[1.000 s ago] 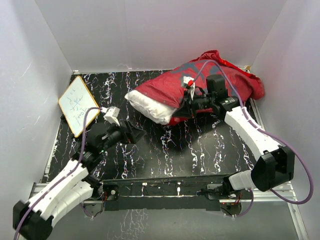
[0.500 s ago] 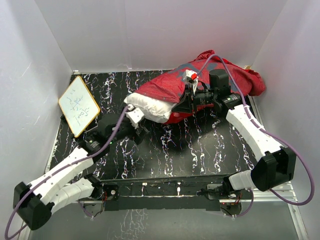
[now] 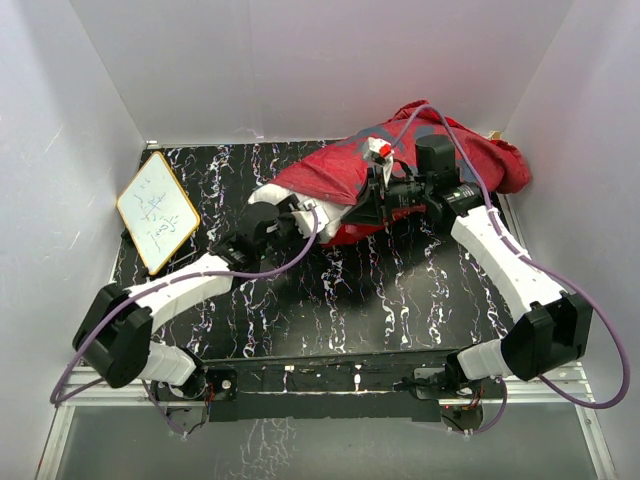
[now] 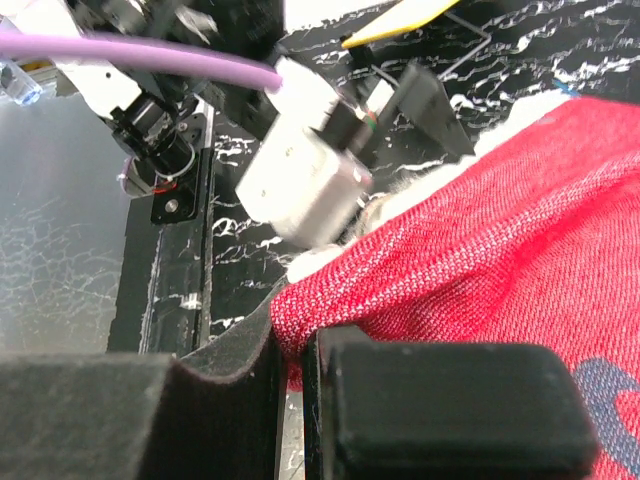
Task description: Put the pillow into the pillowcase
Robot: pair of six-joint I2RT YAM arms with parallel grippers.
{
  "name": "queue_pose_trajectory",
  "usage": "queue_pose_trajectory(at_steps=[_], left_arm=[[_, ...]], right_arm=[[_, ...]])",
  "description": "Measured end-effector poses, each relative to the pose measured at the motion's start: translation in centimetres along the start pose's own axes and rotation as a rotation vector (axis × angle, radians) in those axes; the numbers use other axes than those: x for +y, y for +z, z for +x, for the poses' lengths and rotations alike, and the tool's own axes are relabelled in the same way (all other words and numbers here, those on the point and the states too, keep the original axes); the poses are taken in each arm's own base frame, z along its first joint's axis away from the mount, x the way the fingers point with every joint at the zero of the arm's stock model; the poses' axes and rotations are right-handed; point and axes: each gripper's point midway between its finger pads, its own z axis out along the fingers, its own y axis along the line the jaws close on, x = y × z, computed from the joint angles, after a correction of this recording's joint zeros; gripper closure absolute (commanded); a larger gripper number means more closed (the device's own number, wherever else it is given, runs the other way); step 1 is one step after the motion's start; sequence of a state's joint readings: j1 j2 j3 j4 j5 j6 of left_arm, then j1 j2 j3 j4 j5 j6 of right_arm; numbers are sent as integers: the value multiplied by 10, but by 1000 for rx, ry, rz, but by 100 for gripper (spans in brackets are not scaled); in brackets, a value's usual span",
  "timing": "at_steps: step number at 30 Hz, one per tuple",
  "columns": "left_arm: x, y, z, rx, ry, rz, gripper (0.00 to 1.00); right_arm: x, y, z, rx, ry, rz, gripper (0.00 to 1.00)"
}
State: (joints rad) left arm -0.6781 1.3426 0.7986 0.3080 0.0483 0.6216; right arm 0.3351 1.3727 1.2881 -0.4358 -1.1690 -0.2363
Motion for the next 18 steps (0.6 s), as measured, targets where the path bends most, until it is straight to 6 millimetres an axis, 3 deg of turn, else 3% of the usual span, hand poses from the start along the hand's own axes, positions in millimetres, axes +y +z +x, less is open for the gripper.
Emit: queue_pose_trajectory(at_steps=[1, 2, 4, 9, 14, 16, 18], left_arm=[[0, 5, -1, 0, -8, 1, 81], [1, 11, -2, -1, -23, 0, 90], [3, 22, -6, -6, -62, 3, 99], [-1, 25, -21, -60, -316, 41, 100], [-27, -8, -58, -236, -769, 155, 100], [-44, -30, -69, -310, -959, 224, 100], [-60, -49, -69, -351, -1130, 267, 100]], right_arm=[[1, 2, -4, 2, -5, -4, 92], [0, 4, -8, 5, -15, -5, 92], [-2, 11, -20, 11, -36, -10, 92], [-22, 34, -70, -9, -99, -9, 92], [-29, 66, -111, -66, -123, -53, 92], [-25, 86, -115, -75, -129, -85, 92], [-19, 109, -103, -58, -103, -116, 91]])
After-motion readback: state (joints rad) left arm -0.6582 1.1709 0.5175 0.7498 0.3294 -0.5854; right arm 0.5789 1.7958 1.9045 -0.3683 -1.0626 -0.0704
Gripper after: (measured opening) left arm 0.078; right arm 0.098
